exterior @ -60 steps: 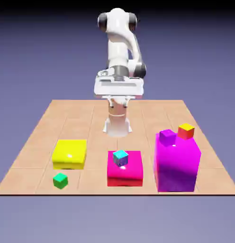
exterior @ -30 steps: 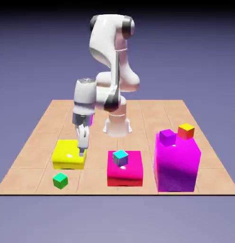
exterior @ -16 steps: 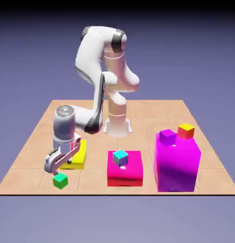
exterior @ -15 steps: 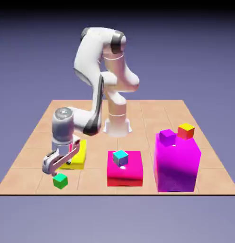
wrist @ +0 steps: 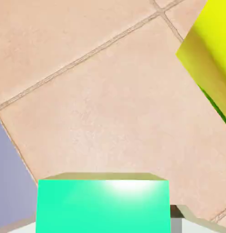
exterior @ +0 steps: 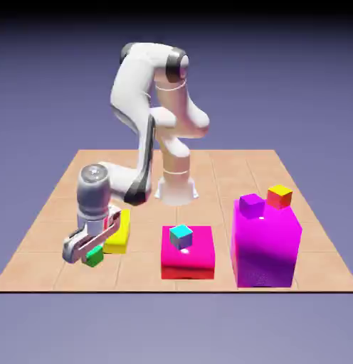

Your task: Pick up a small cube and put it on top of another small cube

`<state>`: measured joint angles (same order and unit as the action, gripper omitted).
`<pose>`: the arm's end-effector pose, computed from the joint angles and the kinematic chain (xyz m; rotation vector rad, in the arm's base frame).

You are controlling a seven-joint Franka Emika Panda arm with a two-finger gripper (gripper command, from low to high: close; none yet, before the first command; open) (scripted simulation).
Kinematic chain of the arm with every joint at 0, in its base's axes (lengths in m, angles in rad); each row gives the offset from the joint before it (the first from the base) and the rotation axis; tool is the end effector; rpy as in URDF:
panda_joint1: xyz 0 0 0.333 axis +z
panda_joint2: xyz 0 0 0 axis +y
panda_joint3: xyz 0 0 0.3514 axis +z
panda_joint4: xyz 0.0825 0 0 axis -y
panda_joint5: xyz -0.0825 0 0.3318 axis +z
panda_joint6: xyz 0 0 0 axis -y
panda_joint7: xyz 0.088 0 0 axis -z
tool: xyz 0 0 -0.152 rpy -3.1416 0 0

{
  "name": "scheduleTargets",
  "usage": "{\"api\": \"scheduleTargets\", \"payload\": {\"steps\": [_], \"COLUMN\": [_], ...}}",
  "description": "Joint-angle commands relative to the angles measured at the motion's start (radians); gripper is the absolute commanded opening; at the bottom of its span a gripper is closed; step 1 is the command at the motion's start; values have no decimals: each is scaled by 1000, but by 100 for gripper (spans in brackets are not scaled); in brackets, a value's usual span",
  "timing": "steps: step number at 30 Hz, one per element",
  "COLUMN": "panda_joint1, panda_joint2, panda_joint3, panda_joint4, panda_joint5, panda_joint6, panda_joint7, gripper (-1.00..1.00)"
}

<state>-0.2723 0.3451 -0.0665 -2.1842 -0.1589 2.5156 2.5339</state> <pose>0.5094 -0.1820 0.2591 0.6139 -3.0113 0.1470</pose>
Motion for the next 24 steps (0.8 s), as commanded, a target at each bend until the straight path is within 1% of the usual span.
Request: {"api": "scheduleTargets", "payload": {"steps": [1, 24], "panda_joint1": [3, 73], "panda_joint2": [-25, -601], "panda_joint3": [29, 692], "panda_joint4": [-3, -82], "panda_joint5": [9, 209], "panda_joint6": [-15, -326], "panda_joint7": [-44, -1044], "gripper": [-100, -100]}}
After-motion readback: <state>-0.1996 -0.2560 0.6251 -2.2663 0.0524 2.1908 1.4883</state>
